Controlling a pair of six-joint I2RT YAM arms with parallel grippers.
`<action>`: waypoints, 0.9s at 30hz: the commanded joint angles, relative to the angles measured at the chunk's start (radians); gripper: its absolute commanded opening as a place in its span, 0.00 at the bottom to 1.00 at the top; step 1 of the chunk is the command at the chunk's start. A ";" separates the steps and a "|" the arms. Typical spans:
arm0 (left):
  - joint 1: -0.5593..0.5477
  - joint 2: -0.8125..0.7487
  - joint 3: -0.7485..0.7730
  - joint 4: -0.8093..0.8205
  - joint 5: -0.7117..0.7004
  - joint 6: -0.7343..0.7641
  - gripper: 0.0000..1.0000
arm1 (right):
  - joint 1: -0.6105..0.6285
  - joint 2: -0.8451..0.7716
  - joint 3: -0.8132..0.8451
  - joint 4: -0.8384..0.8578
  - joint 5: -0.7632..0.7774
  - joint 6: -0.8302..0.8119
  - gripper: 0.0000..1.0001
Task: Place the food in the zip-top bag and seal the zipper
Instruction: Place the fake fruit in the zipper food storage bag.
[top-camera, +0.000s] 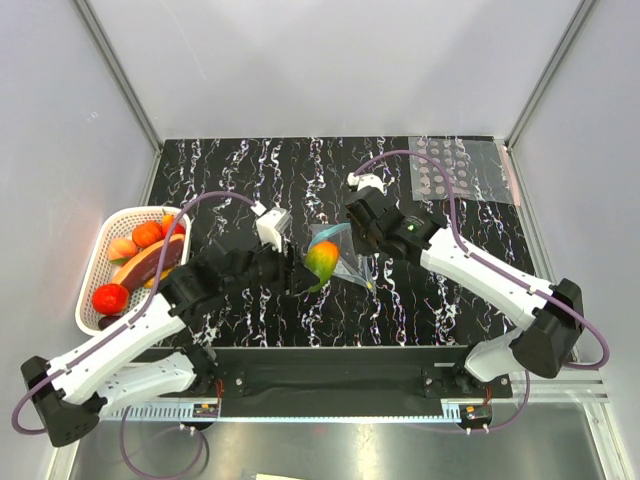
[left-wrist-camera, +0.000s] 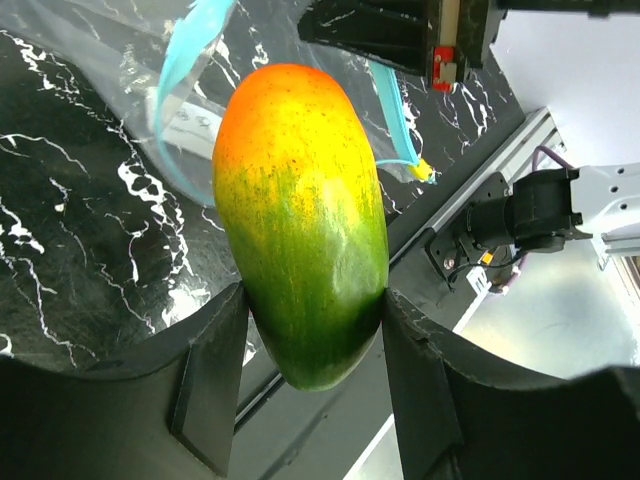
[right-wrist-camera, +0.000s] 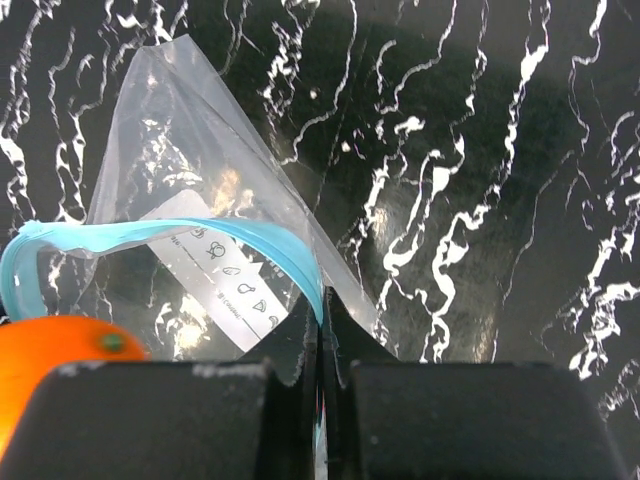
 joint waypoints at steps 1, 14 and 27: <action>-0.004 0.059 0.087 0.031 0.036 0.013 0.39 | -0.003 0.006 -0.015 0.079 0.031 -0.028 0.00; 0.139 0.354 0.219 -0.052 0.240 -0.120 0.42 | 0.001 -0.069 -0.142 0.214 0.069 -0.056 0.00; 0.151 0.500 0.282 -0.003 0.266 -0.157 0.43 | 0.046 -0.058 -0.142 0.224 0.080 -0.059 0.00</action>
